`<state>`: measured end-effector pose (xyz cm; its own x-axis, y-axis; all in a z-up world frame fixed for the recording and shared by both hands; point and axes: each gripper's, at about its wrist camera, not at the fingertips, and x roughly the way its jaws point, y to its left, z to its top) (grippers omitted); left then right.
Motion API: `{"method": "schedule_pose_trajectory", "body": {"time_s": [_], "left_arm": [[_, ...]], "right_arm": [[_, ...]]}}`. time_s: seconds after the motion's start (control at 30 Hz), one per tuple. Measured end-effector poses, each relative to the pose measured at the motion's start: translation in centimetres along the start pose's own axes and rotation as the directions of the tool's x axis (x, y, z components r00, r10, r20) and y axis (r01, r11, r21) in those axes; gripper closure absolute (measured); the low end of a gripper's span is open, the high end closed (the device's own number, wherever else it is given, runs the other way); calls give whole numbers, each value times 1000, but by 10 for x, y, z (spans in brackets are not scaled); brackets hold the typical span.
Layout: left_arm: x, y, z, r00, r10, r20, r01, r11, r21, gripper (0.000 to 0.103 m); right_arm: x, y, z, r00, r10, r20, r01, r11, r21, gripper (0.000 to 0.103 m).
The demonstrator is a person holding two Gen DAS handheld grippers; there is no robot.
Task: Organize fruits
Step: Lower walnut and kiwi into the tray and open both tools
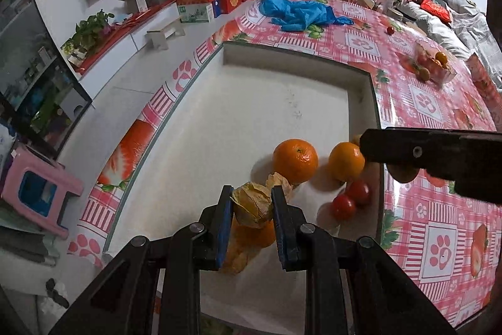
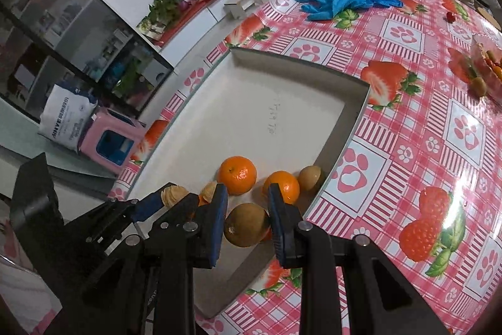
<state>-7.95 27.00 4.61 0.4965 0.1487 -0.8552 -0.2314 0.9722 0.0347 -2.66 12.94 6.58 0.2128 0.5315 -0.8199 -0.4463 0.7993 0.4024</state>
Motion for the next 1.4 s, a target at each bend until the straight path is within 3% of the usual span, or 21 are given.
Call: {"method": "schedule_pose_trajectory", "body": {"time_s": [1.4], "left_arm": [[12, -3, 5, 999, 39, -32, -39, 999, 3, 78]], "right_arm": [[23, 2, 1, 1000, -5, -12, 4, 999, -36, 74]]}}
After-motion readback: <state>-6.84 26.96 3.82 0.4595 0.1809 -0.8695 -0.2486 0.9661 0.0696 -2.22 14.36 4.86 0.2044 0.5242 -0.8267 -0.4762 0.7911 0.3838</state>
